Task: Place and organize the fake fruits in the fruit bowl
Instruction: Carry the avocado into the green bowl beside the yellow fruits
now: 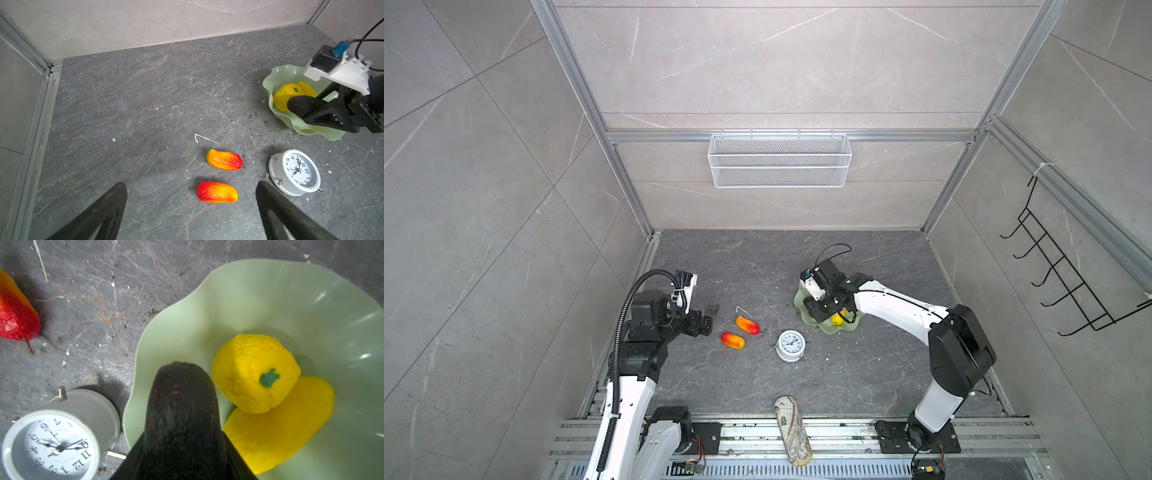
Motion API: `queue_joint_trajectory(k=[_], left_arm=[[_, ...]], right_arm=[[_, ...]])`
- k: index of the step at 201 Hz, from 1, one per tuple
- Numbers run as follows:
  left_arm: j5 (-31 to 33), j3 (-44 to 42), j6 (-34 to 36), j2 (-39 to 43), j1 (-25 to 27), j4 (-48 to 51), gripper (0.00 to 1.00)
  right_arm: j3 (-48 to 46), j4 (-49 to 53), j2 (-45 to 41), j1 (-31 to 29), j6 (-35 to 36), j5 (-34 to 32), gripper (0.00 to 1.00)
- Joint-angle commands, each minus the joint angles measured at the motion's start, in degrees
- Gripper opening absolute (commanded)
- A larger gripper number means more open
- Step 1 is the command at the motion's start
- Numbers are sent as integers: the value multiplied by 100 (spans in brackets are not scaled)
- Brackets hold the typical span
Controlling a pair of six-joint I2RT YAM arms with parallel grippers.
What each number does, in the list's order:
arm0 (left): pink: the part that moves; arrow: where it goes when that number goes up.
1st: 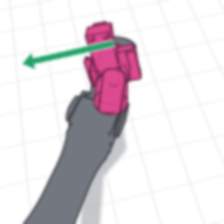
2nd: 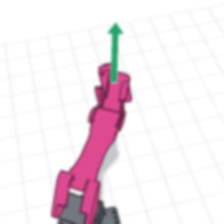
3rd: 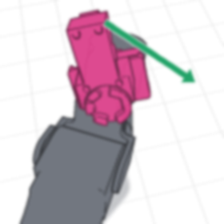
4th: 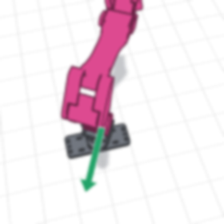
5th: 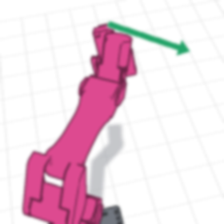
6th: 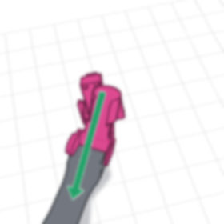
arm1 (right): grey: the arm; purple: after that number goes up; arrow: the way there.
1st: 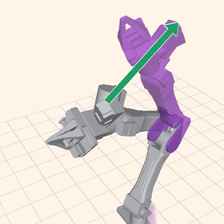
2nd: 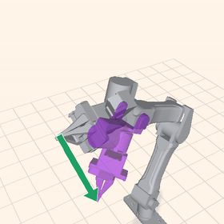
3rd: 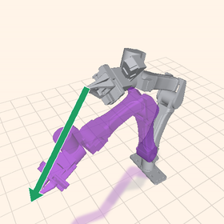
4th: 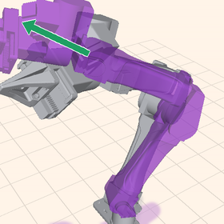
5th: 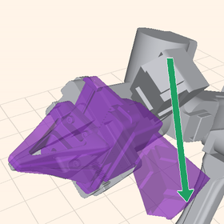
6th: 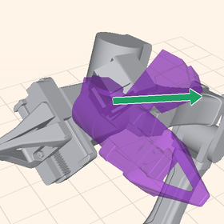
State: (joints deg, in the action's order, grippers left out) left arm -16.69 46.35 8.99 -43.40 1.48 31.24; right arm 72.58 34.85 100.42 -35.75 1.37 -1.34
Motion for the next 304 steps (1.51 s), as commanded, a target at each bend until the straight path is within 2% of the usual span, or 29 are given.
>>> queue_joint_trajectory(k=[1,130,194,256,304], left_arm=[[-117,-3,67,96,11,-162,100],[-102,-12,67,125,11,-152,100],[-105,-20,67,121,11,-152,100],[-97,-18,63,111,11,-148,100],[-97,-20,67,112,15,-149,100]], right_arm=[[-39,-250,-13,41,149,-103,33],[-152,-432,442,103,149,-570,33],[-170,-548,567,103,66,-832,36],[-182,-576,671,104,62,-824,39],[-165,-611,777,103,28,-806,47]])
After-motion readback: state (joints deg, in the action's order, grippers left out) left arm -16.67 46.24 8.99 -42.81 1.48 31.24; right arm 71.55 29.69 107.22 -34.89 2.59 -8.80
